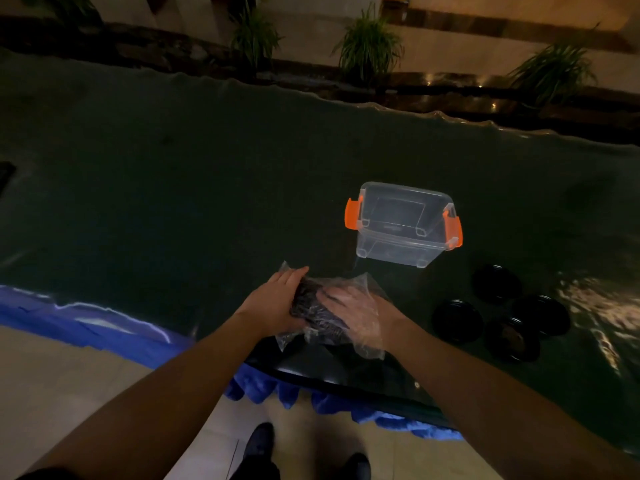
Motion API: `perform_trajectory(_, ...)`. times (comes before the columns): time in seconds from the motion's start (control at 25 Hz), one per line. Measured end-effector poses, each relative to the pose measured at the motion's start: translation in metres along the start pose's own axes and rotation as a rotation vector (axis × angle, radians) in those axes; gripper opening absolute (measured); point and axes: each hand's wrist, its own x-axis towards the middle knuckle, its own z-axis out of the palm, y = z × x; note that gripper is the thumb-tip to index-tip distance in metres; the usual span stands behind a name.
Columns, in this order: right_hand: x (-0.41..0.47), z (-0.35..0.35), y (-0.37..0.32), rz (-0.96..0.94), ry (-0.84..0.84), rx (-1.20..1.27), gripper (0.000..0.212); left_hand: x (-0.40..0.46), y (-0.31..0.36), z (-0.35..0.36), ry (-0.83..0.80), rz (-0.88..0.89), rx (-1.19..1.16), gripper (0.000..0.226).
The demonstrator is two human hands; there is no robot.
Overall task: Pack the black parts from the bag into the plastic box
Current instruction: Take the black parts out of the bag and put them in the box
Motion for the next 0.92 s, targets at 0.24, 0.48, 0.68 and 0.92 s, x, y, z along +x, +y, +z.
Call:
perform_trajectory(0.24, -0.005, 0.003, -0.002, 0.203, -0.101, 0.145, 0.092, 0.0, 0.0, 0.0, -0.026, 0.108, 0.183, 0.093)
perform_trajectory(0.48, 0.0, -0.017, -0.003, 0.038, -0.026, 0.017, 0.086, 0.0, 0.002, 0.001, 0.001, 0.145, 0.198, 0.088)
perform_trajectory(0.68, -0.011, -0.006, 0.004, 0.047, 0.038, 0.13, 0.075, 0.0, 0.001, -0.001, 0.003, 0.124, 0.16, 0.086)
perform_trajectory(0.92, -0.013, 0.002, 0.002, 0.085, 0.023, 0.25, 0.065, 0.001, 0.003, -0.004, -0.02, 0.098, 0.167, 0.087)
